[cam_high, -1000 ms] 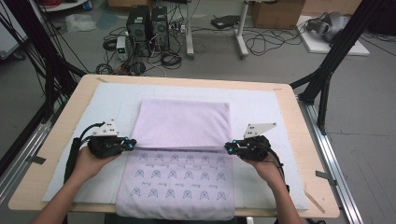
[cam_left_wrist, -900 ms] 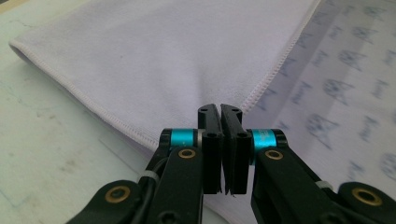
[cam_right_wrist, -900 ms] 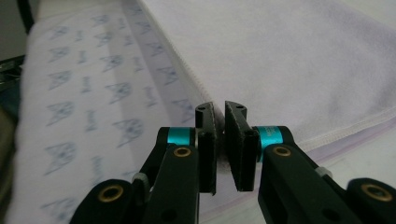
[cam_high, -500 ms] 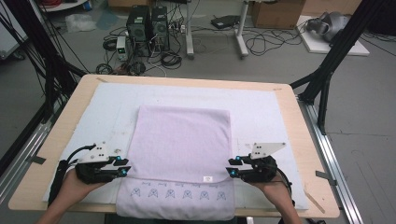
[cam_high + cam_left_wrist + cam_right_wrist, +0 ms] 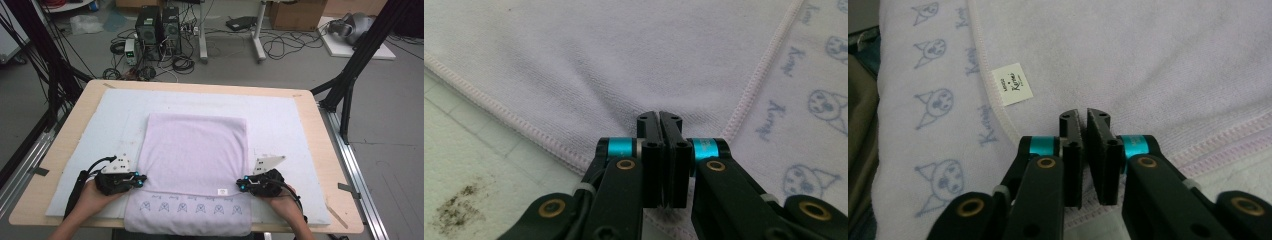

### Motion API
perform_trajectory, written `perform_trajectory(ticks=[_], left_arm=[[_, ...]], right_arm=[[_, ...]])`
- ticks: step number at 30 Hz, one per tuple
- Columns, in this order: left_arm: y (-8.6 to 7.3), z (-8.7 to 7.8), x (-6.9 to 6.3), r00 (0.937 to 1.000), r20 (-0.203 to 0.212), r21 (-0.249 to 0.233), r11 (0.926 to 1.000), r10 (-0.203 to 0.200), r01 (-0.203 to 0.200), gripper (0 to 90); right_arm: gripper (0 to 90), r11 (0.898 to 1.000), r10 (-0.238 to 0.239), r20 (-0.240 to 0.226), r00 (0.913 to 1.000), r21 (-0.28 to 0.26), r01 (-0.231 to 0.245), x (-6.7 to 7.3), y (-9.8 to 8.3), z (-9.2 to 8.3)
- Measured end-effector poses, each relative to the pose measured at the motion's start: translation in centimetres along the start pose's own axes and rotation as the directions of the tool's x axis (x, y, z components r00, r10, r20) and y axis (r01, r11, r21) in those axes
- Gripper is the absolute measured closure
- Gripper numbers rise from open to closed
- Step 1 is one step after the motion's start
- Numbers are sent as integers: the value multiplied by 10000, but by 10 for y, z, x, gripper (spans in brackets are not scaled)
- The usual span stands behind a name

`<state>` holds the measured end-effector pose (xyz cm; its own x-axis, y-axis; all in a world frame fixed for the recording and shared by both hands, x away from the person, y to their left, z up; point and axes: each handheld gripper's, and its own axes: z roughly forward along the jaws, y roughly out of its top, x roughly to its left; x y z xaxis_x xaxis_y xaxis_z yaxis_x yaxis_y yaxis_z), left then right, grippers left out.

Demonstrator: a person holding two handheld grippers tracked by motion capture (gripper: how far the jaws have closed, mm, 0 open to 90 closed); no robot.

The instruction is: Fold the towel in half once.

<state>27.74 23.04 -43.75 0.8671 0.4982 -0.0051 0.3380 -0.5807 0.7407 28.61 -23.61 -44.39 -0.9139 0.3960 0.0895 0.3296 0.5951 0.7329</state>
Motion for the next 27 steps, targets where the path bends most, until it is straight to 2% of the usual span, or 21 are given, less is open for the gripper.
perform_trajectory(ticks=[2, 5, 9, 13, 16, 18, 20, 21, 23, 25, 27], left_arm=[[2, -4, -1, 10000, -18, -118, 9999, -26, 26, 879], [6, -12, -1, 10000, -19, -355, 9994, -40, 40, 880], [11, -27, -4, 10000, -30, -663, 9978, -51, 49, 881], [15, -43, -13, 9999, -69, -960, 9953, 115, -121, 881], [10, -53, -25, 9995, 50, -1011, 9944, 305, -299, 881], [4, -58, -35, 9989, 252, -1016, 9941, 405, -377, 877], [1, -57, -36, 9986, 307, -955, 9946, 436, -405, 820], [2, -56, -35, 9988, 272, -942, 9949, 395, -368, 751], [6, -52, -29, 9997, -11, -1016, 9945, 263, -262, 669], [12, -48, -19, 9997, -212, -1133, 9935, 82, -106, 632], [19, -42, -4, 9990, -443, -1226, 9924, -109, 54, 608]], right_arm=[[873, 9999, -83, 6, 10000, 100, 83, 1, 3, -1], [877, 9999, -138, -38, 9999, -70, 137, 2, 6, -5], [878, 9976, -126, 19, 9999, -686, 128, 4, 13, -19], [878, 9944, -329, 67, 9994, -1002, 334, 11, 18, -32], [878, 9920, -326, -235, 9992, -1223, 295, 22, 16, -40], [872, 9924, -446, -503, 9977, -1170, 385, 36, 10, -44], [818, 9926, -368, -815, 9960, -1185, 270, 39, 6, -45], [757, 9925, -201, -922, 9955, -1222, 87, 37, 5, -45], [705, 9909, 69, -778, 9969, -1336, -173, 28, 7, -45], [617, 9890, 255, -419, 9988, -1446, -313, 15, 12, -42], [588, 9904, 436, -209, 9988, -1300, -460, 0, 17, -39]])
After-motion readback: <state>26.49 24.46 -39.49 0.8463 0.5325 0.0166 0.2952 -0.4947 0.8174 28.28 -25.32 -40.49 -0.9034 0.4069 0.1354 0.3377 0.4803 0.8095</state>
